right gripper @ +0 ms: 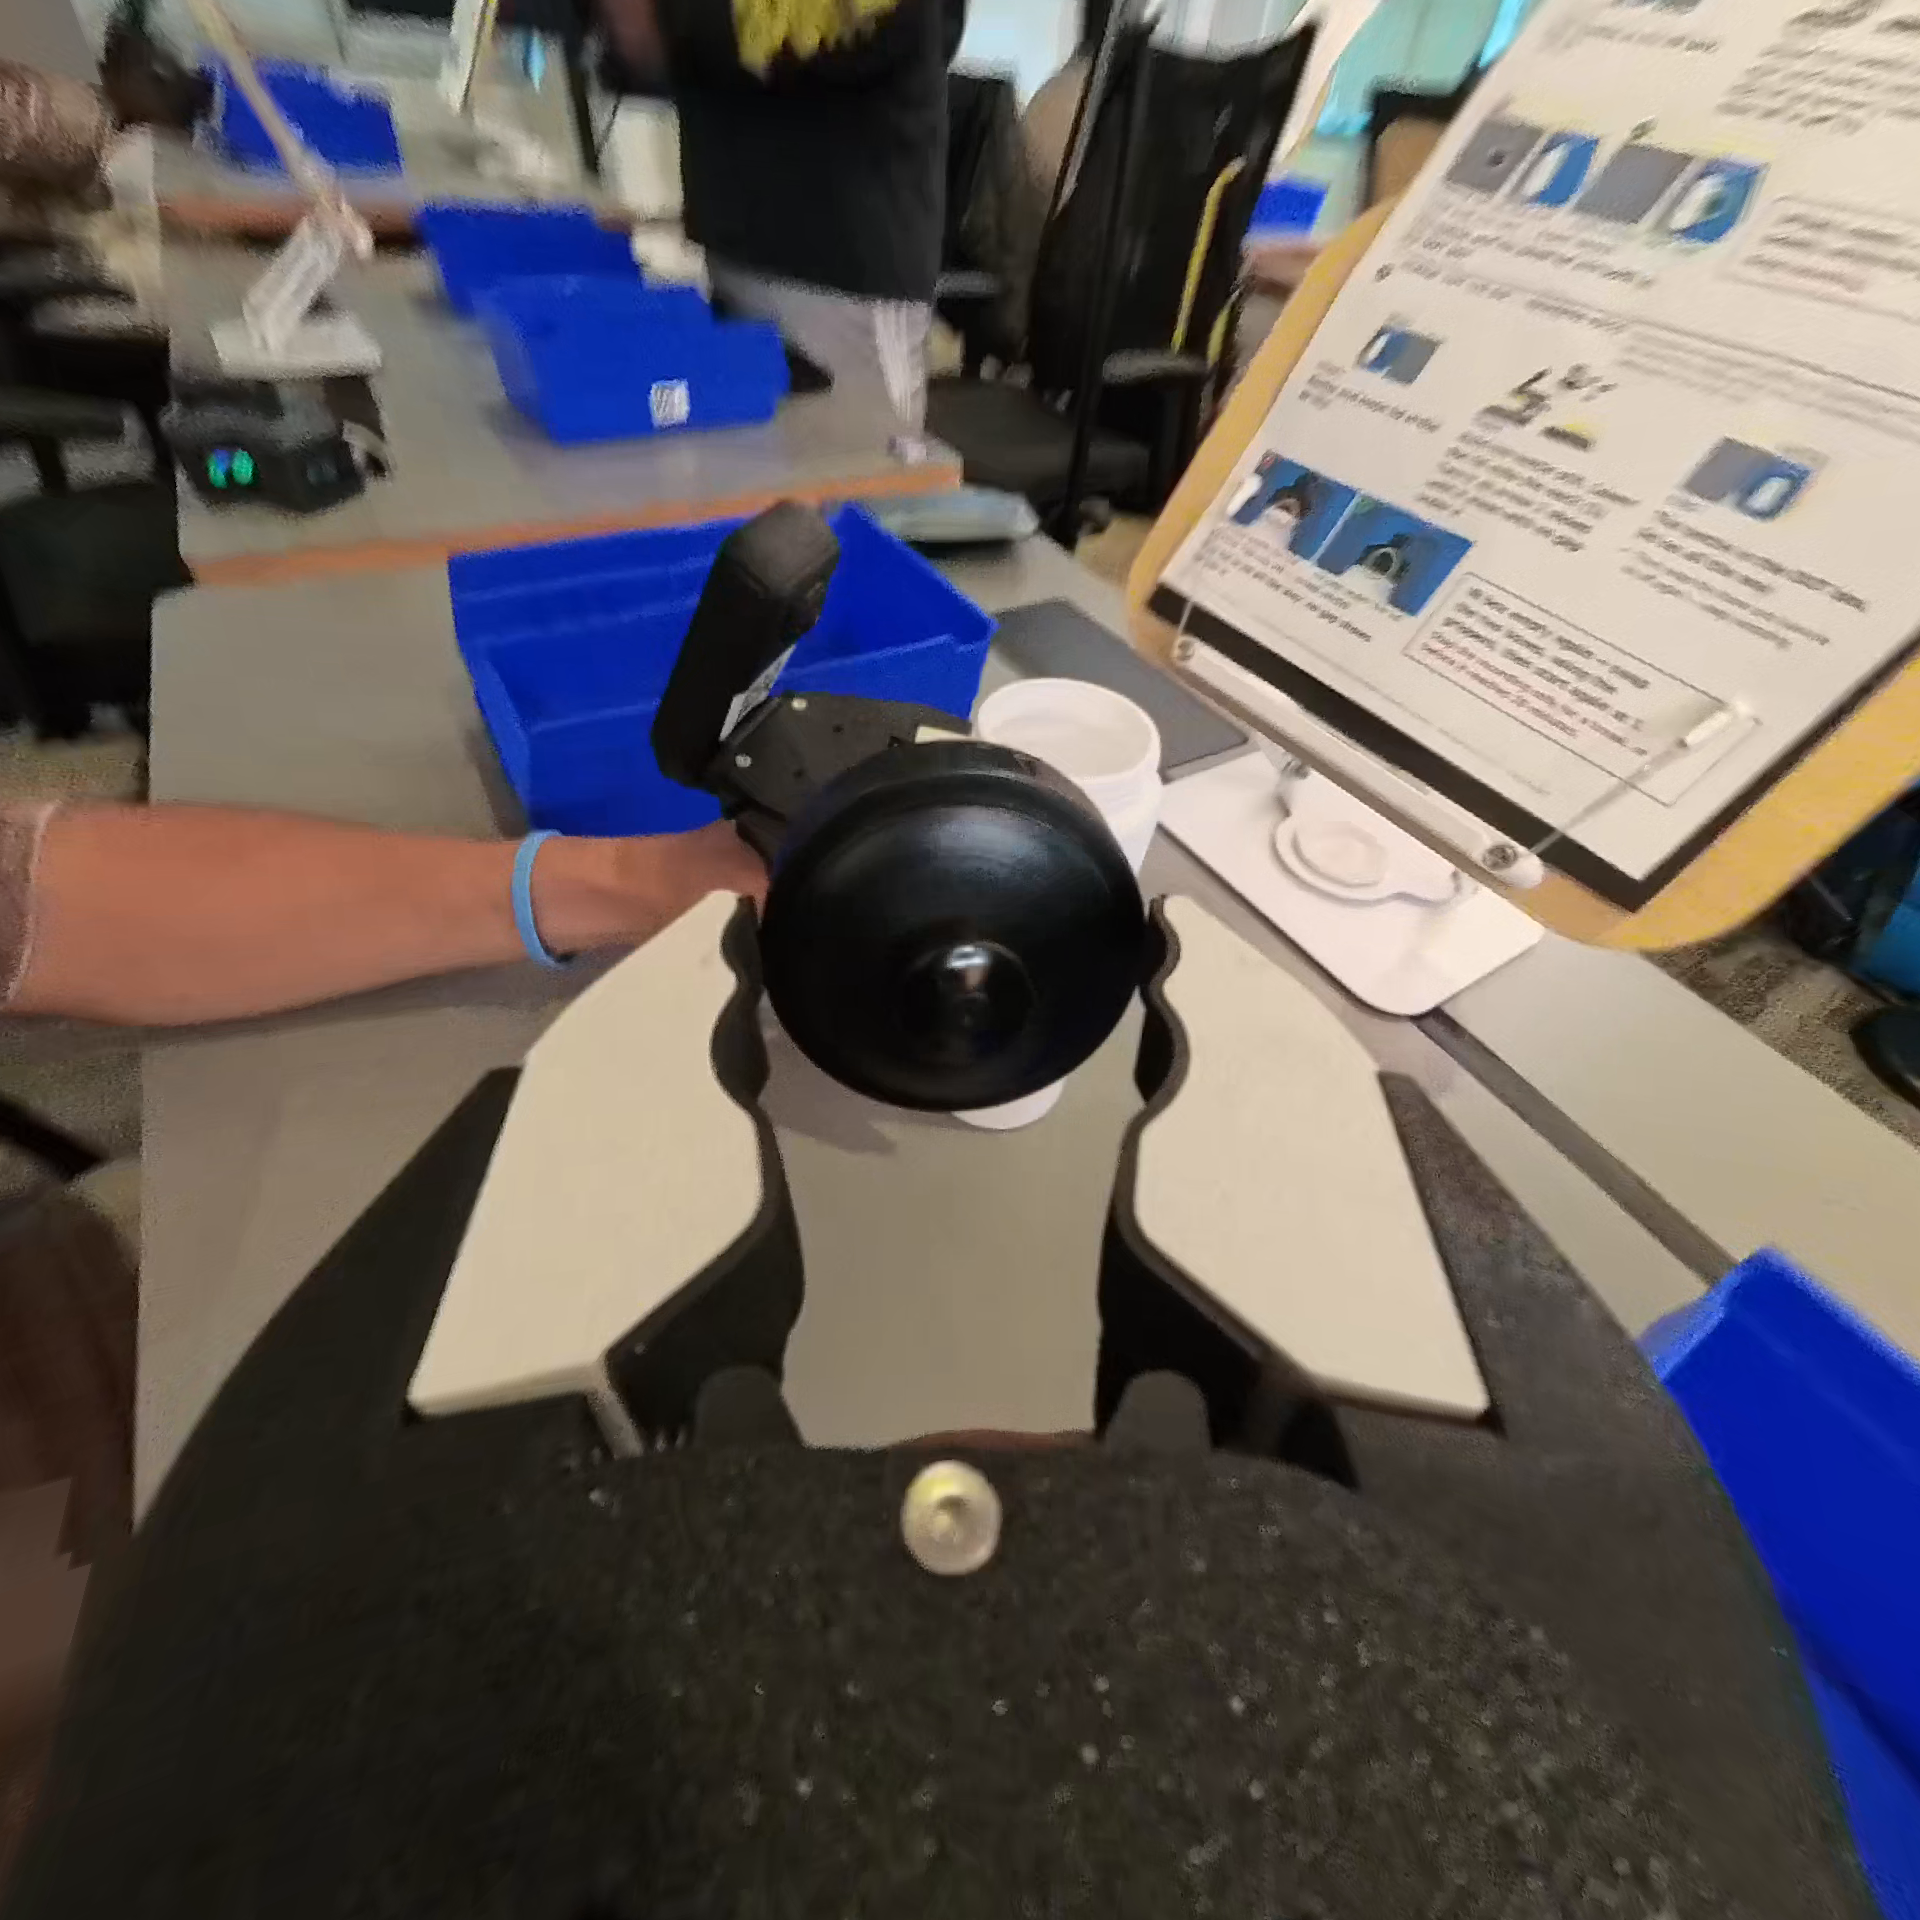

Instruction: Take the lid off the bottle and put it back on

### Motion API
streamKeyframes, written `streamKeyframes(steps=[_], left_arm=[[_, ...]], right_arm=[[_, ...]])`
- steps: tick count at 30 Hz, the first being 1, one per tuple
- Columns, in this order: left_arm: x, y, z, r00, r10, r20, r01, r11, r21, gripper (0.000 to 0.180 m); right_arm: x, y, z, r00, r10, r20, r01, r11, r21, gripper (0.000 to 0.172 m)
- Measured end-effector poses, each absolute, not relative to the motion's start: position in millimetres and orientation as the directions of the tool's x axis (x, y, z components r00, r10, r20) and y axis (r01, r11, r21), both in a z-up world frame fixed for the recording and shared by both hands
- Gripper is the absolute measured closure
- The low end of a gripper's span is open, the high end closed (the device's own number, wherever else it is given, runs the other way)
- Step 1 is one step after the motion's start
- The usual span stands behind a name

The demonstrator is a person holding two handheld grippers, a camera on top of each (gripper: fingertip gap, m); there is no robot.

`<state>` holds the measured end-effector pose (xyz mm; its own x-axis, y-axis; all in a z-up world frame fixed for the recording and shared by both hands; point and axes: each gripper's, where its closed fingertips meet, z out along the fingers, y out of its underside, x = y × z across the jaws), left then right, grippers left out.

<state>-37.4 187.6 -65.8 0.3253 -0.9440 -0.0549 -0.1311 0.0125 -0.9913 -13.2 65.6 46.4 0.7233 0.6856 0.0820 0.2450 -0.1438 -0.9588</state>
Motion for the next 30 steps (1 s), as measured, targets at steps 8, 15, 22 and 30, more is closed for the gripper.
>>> streamKeyframes(steps=[8, 15, 22, 30], left_arm=[[-35.8, 177.7, -66.4, 0.231, -0.972, -0.037, -0.119, 0.009, -0.993, 0.092], [-33.9, 173.7, -66.9, 0.201, -0.979, -0.024, -0.111, 0.001, -0.994, 0.092], [-33.7, 172.5, -67.7, 0.19, -0.982, -0.015, -0.115, -0.007, -0.993, 0.093], [-35.4, 172.6, -68.3, 0.184, -0.983, -0.008, -0.117, -0.013, -0.993, 0.094]], right_arm=[[-51.2, 146.6, 51.2, 0.359, 0.909, 0.21, 0.797, -0.182, -0.576, 0.102], [-58.8, 166.1, 22.7, 0.073, 0.99, 0.124, 0.978, -0.047, -0.204, 0.102], [-74.2, 170.5, 6.7, 0.009, 0.999, 0.05, 0.994, -0.003, -0.113, 0.102], [-68.1, 170.9, 1.8, -0.005, 0.999, 0.033, 0.998, 0.007, -0.065, 0.102]])
